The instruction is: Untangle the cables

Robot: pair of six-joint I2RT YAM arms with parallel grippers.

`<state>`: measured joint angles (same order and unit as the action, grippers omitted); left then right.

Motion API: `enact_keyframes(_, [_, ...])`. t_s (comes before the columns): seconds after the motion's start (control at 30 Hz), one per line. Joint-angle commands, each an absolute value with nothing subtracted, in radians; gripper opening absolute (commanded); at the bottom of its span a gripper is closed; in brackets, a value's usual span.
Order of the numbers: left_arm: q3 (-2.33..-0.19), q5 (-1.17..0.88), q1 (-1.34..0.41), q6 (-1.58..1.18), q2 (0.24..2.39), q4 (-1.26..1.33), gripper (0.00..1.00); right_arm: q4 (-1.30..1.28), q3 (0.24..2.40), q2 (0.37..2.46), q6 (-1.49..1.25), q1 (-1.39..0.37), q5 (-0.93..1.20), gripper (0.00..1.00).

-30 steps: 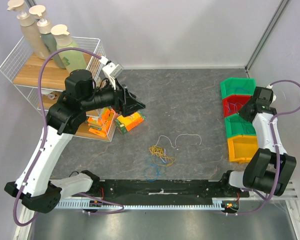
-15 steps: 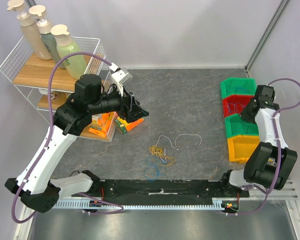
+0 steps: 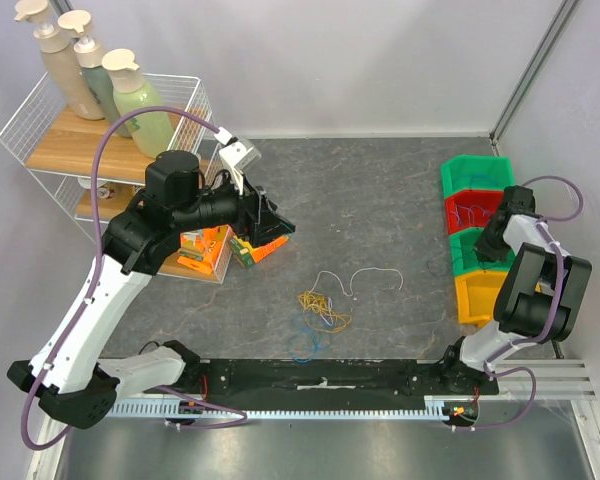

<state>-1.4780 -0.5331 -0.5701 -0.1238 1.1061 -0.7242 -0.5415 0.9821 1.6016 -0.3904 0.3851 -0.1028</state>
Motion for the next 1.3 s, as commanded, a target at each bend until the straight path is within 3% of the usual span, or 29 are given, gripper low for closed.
enact_keyframes(0.0, [-1.474, -0.529, -0.572, -0.084, 1.094, -0.718, 0.77, -0.479, 1.037, 1.609, -0.334, 0.394, -0.140, 0.13])
enact_keyframes(0.27, [-1.462, -0.520, -0.581, -0.081, 1.089, -0.713, 0.77, -0.704, 1.166, 1.494, -0.330, 0.394, -0.178, 0.59])
enact_keyframes(0.5, [-1.465, -0.512, -0.595, -0.077, 1.088, -0.715, 0.77, -0.769, 1.105, 1.335, -0.376, 0.296, -0.052, 0.73])
enact_keyframes(0.67, [-1.468, -0.511, -0.604, -0.075, 1.086, -0.716, 0.77, -0.798, 1.054, 1.295, -0.237, 0.227, -0.115, 0.71])
enact_keyframes(0.93, [-1.468, -0.506, -0.617, -0.071, 1.075, -0.721, 0.77, -0.778, 1.017, 1.347, -0.054, 0.181, -0.156, 0.55])
enact_keyframes(1.27, [-1.454, -0.494, -0.621, -0.057, 1.055, -0.733, 0.77, -0.706, 0.997, 1.443, -0.032, 0.150, -0.179, 0.43])
